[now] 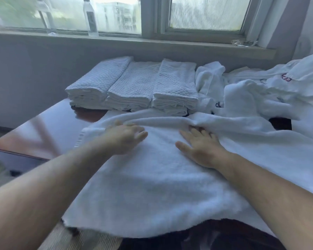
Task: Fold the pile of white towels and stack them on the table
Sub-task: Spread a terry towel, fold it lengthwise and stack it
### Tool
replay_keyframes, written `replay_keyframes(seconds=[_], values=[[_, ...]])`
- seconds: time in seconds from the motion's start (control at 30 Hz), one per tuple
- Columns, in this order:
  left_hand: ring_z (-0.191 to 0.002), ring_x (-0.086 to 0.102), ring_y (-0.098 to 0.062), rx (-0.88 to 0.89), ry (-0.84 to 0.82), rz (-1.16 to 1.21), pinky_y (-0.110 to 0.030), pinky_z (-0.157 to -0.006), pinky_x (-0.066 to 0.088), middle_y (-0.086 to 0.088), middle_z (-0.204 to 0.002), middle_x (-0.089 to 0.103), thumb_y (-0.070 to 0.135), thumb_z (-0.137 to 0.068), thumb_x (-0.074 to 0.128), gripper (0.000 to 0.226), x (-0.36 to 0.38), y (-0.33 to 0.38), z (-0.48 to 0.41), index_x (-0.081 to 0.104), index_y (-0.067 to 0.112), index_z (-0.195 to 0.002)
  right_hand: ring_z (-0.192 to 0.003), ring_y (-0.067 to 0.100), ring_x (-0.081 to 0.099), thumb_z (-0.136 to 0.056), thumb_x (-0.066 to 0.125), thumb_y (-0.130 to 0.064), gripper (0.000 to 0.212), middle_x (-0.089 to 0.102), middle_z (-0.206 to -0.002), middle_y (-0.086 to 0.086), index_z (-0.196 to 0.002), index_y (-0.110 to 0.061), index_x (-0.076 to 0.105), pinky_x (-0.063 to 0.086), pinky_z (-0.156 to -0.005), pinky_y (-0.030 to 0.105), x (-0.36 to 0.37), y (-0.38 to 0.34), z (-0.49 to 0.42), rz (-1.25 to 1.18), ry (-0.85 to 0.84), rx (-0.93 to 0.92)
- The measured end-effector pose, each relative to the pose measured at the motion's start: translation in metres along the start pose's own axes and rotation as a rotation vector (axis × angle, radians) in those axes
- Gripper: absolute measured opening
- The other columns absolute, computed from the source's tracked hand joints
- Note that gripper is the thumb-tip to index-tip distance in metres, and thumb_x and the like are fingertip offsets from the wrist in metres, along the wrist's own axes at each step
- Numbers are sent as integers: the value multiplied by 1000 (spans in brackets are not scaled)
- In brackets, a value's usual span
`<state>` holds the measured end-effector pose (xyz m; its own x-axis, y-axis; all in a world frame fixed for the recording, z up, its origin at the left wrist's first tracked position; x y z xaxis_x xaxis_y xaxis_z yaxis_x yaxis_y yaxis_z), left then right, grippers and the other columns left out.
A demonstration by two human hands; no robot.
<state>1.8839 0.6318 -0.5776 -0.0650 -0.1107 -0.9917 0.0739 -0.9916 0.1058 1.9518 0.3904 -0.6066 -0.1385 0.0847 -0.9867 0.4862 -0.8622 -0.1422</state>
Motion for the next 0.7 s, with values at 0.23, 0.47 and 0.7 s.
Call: replay_keyframes(seconds=[0.23,0.47,0.7], values=[[-152,14,-27,-143,21,57,-55,-120,14,7,-167,13,60,-97,30,61,28,1,-1,27,36,-154,-144,48,21,-91,20,-77,85,25,-162,15,-154,-20,33,20,-115,56,-7,40,19,34,105,592],[-140,34,-22,247,244,187,-33,-114,28,1,-152,43,44,-103,42,45,21,121,-24,50,27,-143,-111,34,56,-91,37,-53,47,68,-114,7,-104,-22,70,45,-93,42,-41,73,48,-66,372,416],[-150,17,-21,524,68,30,-43,-117,23,2,-163,22,63,-97,35,57,47,212,-42,29,44,-151,-140,40,28,-91,18,-74,79,24,-161,9,-156,-29,24,31,-109,52,-24,170,129,52,42,760]])
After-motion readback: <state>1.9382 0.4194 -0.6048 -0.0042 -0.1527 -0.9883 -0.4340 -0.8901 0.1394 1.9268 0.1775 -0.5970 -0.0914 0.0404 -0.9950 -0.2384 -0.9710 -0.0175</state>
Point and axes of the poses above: each hand's wrist, its own z-axis away from the middle knuckle, its own x-axis out of the palm, y = z × x, the point moved 5 cm from there along -z, towards the middle knuckle
